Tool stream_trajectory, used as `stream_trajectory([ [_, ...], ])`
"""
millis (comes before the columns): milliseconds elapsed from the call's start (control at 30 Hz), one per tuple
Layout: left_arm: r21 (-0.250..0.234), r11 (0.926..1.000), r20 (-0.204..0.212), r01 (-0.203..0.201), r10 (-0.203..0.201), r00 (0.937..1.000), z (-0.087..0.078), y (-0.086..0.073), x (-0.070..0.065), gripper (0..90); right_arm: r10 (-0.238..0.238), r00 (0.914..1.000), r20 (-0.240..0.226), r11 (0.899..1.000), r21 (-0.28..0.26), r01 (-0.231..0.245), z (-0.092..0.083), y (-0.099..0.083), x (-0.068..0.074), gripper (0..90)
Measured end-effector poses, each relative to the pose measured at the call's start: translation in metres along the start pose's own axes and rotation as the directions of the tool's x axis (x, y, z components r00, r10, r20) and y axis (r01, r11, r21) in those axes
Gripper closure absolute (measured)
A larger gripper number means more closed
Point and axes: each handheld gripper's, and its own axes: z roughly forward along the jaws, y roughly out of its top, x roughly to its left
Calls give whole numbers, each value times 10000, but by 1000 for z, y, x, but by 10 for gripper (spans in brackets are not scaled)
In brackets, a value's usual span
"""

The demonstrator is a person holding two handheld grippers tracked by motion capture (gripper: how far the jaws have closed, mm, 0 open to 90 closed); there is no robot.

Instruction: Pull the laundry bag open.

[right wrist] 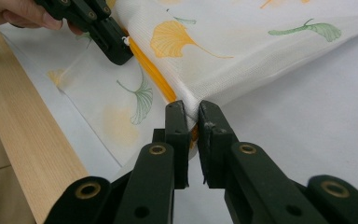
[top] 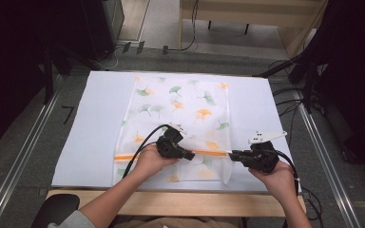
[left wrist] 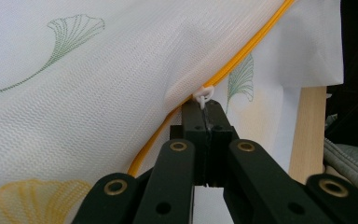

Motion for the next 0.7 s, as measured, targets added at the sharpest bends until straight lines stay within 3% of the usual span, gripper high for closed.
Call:
stream_trajectory([
  [700, 68, 9999, 20, 153, -153, 9999, -2, -2, 3, 900, -19, 10000, -86, 9999, 142, 20, 2, 0, -1, 849],
])
